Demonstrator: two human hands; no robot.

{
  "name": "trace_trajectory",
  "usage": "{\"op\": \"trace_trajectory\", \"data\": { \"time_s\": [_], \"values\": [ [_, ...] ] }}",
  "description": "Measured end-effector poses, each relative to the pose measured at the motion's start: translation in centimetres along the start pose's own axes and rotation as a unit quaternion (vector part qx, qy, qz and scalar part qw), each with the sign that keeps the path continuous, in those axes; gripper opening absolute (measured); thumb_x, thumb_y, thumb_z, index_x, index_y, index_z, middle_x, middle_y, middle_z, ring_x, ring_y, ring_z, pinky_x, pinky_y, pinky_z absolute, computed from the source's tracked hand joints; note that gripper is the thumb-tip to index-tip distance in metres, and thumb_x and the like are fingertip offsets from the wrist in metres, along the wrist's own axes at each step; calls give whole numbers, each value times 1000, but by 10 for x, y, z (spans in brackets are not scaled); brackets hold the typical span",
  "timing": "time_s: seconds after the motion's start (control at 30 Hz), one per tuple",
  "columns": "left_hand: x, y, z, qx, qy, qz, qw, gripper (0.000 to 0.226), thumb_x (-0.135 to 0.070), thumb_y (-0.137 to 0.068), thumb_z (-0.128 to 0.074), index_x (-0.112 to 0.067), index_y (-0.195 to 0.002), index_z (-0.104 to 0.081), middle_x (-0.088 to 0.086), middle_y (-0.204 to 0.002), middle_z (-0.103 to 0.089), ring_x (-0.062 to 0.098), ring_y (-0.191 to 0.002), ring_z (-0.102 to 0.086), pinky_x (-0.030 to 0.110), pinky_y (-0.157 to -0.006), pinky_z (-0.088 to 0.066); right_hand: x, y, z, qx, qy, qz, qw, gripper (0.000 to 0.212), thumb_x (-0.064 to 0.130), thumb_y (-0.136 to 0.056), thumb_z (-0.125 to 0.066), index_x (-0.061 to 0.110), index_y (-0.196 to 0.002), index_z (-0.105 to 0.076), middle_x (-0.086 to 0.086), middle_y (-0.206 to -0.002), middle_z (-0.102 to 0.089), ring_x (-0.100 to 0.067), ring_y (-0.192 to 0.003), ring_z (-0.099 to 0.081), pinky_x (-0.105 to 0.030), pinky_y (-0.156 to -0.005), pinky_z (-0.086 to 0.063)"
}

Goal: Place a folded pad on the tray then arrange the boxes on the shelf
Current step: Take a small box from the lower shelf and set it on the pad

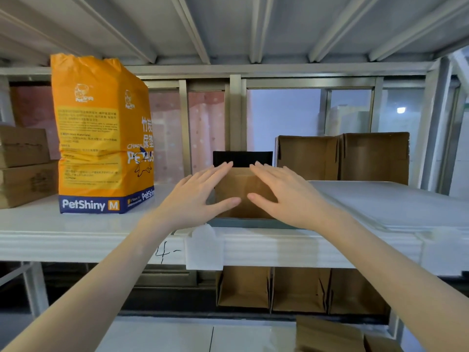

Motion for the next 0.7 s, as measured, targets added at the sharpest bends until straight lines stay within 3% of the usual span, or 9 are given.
{"op": "trace_trajectory", "data": {
  "time_s": [0.1, 0.3, 0.7],
  "values": [
    [-11, 9, 9, -27, 10, -17, 999, 80, -78, -79, -32, -48, -144, 2, -22, -154, 0, 7, -144, -10, 41, -113, -12, 0, 13, 3, -12, 17, -8, 1000, 69, 56, -90, -34, 30, -147, -4, 7, -158, -3, -9, -144, -2, -38, -114, 0],
    [-36, 28, 22, -38, 36, -29, 998, 82, -75, -79, -37, -44, -146, 0, -16, -157, -2, 9, -145, -6, 45, -117, -13, 4, 43, 21, -48, 3, -34, 998, 73, 58, -87, -40, 34, -147, -5, 9, -157, -5, -11, -143, -6, -40, -114, -3],
    [-86, 66, -2, -32, 90, -61, 994, 79, -68, -82, -42, -43, -146, -5, -15, -158, 0, 8, -145, -3, 39, -116, -6, 20, 123, 36, -31, 1, -100, 994, 71, 56, -88, -43, 33, -146, -10, 8, -157, -7, -12, -143, -9, -40, -116, -11]
  ]
}}
Point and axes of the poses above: each hand's wrist, its own y-axis away from the middle knuckle, its own z-axis out of the back of the hand, x = y × z, the point moved 5 cm from there along -y, towards the middle knuckle
